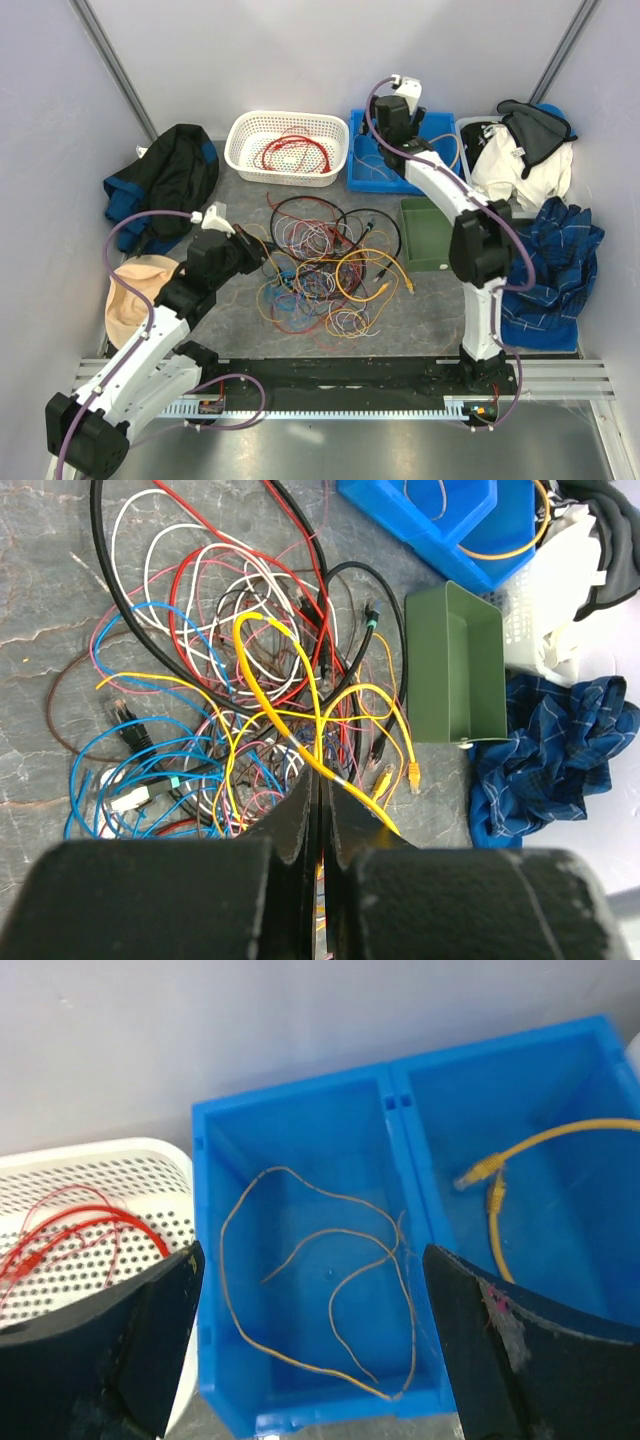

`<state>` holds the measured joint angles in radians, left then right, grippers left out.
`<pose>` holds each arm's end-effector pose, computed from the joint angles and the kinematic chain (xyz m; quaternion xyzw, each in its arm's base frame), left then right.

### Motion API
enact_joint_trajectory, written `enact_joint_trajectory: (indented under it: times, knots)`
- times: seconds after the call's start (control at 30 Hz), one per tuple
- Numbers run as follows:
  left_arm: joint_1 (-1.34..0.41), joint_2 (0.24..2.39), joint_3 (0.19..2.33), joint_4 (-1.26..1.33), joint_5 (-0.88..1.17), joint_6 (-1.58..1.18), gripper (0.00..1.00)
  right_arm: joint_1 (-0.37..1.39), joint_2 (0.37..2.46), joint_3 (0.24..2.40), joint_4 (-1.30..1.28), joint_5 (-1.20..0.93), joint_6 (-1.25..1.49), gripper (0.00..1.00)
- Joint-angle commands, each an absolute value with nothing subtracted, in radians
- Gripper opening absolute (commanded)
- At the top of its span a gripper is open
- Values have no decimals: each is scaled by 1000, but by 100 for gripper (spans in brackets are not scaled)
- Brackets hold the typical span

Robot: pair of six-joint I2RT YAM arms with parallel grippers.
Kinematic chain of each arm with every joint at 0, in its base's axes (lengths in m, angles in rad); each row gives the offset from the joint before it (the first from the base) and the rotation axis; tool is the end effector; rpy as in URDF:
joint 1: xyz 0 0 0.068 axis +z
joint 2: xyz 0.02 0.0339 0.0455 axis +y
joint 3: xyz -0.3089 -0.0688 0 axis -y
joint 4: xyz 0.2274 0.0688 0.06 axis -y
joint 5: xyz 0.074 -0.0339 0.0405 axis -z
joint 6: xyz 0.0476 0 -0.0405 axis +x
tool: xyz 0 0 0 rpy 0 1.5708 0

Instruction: Untangle the cables

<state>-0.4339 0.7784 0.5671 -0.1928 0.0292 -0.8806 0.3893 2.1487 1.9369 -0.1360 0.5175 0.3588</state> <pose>0.1326 -0.0630 0.2936 -0.1770 0.8156 -0.3461 0.4286 0.5013 0.1802 0.3438 0.1348 0.7937 0.0078 0.5932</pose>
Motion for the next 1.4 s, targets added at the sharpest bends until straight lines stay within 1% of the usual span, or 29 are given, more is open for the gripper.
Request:
enact_joint_trajectory:
  times: [0.0,0.03,0.07,0.1,0.13,0.17,0.2,0.23,0.27,0.37,0.4,0.47,0.57,0.77,1.0,1.03,1.1,1.2,1.23,1.27,1.3,1.33,1.37]
  knots:
    - [-434,788,643,-170,20,-862,2,426,1854,1720,-23,537,426,98]
    - [-434,790,661,-170,23,-855,2,439,1763,1669,-8,517,439,98]
    - [-433,790,670,-169,25,-853,2,463,1719,1564,38,496,449,98]
    - [-433,795,681,-169,28,-850,2,475,1673,1505,67,429,456,98]
    - [-434,799,705,-167,31,-844,2,489,1576,1444,102,379,463,96]
    - [-433,804,719,-169,32,-838,2,521,1528,1311,182,345,466,95]
    - [-434,808,733,-169,34,-836,2,538,1481,1248,222,307,472,95]
    - [-433,821,764,-170,37,-825,2,552,1389,1182,266,220,476,92]
    - [-434,830,782,-170,37,-819,2,587,1346,1057,355,186,480,91]
    - [-434,874,860,-172,52,-795,2,642,1217,874,484,17,506,87]
    - [-433,890,899,-172,72,-795,2,656,1195,844,503,3,509,86]
    - [-434,914,933,-172,100,-795,2,721,1160,802,522,-99,500,86]
    - [-434,972,991,-161,170,-795,2,806,1150,796,523,-132,471,87]
    - [-449,1008,1040,-156,189,-801,2,928,1210,844,538,-117,387,89]
    - [-462,983,1042,-161,178,-790,2,969,1344,910,577,-74,365,89]
    - [-463,979,1040,-160,178,-792,2,973,1373,919,578,-60,367,86]
    - [-465,977,1040,-167,179,-788,2,977,1397,940,586,-42,365,81]
    - [-466,968,1037,-172,173,-782,2,980,1416,943,600,-6,365,44]
    - [-468,966,1035,-175,169,-779,2,980,1398,940,603,24,365,24]
    - [-466,957,1035,-176,151,-773,2,983,1384,927,606,44,365,14]
    - [-466,954,1032,-182,137,-762,2,983,1347,922,601,61,362,0]
    - [-466,947,1029,-184,120,-755,2,983,1324,920,565,80,357,0]
    - [-466,939,1026,-186,80,-747,16,985,1301,933,537,113,351,0]
